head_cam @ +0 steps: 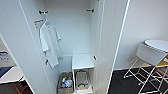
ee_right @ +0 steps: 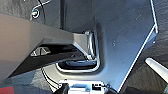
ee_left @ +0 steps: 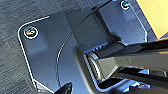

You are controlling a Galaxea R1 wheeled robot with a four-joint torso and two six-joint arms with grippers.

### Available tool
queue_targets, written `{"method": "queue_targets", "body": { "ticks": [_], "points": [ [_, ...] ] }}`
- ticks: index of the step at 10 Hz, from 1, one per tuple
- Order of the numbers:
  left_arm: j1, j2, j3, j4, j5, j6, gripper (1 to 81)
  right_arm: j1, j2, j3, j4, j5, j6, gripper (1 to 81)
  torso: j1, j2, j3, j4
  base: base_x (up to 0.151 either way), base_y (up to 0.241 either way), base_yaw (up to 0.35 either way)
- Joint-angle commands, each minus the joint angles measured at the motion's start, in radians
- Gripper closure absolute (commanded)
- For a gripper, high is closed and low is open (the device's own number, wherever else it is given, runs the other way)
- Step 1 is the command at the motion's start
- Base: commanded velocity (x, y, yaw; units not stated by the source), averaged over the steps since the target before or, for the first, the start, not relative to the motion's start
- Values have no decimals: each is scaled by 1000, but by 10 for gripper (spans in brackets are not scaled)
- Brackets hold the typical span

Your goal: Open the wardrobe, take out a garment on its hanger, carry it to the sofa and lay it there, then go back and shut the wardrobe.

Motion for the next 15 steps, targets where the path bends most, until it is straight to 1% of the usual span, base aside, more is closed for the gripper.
{"method": "queue_targets", "body": {
  "ticks": [1, 6, 14, 15],
  "points": [
    [-37, 7, 5, 7, 44, 3, 10, 19, 10, 3, -13, -54, -5, 10, 0, 0, 0, 0, 0, 0, 265],
    [-37, 6, 5, 4, 43, 3, 10, 20, 10, 2, -13, -56, -5, 10, 0, 0, 0, 0, 0, 0, 171],
    [-33, 7, 5, -2, 41, -7, 10, 20, 8, 1, -13, -54, -5, 10, 0, 0, 0, 0, 0, 0, 0],
    [-33, 7, 5, -4, 41, -8, 10, 19, 8, 1, -13, -54, -5, 10, 0, 0, 0, 0, 66, 0, 0]
  ]
}}
